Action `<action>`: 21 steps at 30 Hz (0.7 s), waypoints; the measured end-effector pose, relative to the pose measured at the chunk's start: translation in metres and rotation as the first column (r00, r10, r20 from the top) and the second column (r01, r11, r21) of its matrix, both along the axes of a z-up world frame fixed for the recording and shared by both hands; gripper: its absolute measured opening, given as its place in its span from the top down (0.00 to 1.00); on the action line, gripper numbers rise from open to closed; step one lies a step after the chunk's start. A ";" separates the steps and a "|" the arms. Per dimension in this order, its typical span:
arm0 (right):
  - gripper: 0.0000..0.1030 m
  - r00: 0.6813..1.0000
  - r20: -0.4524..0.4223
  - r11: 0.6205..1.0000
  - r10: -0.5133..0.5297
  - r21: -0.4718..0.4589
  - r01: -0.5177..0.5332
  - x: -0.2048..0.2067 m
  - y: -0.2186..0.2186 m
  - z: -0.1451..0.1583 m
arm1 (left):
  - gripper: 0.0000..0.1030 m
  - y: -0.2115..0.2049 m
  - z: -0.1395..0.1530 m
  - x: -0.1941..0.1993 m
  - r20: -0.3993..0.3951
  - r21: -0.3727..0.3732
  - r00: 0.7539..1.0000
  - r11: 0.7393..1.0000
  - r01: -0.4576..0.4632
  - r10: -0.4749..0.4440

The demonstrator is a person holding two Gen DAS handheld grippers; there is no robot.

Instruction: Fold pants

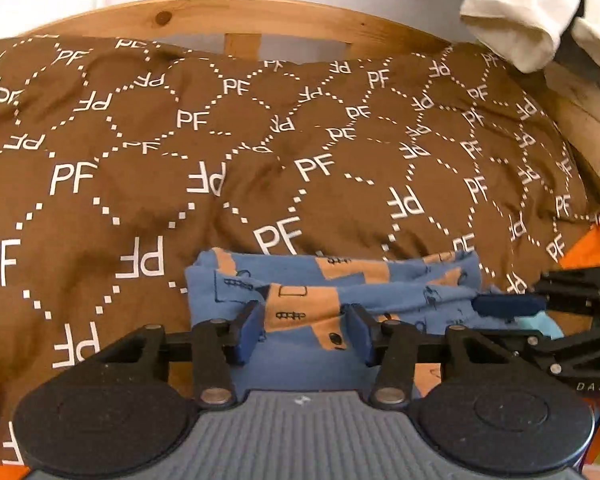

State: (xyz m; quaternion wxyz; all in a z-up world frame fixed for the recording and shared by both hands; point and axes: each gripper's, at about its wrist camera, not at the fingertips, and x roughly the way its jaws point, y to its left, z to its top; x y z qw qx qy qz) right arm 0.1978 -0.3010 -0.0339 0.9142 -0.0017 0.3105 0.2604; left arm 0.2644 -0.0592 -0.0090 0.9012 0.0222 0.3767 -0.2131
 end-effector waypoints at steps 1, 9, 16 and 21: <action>0.66 1.000 -0.007 1.000 -0.003 0.015 0.003 0.000 -0.002 0.000 | 0.48 0.001 0.001 0.000 -0.006 -0.007 1.000 1.000 -0.005 0.005; 0.33 0.996 0.079 0.997 0.049 -0.065 -0.044 -0.034 0.016 0.024 | 0.04 0.008 0.025 -0.058 0.062 -0.015 0.996 0.998 -0.069 0.070; 0.13 0.996 -0.026 0.963 0.087 -0.252 -0.090 -0.047 0.027 0.011 | 0.01 0.021 -0.021 -0.113 -0.070 0.082 0.991 0.991 -0.108 0.114; 0.01 0.982 -0.174 0.979 0.078 -0.173 -0.108 -0.036 0.004 0.006 | 0.00 0.030 -0.021 -0.125 -0.069 0.024 0.979 0.982 -0.188 0.190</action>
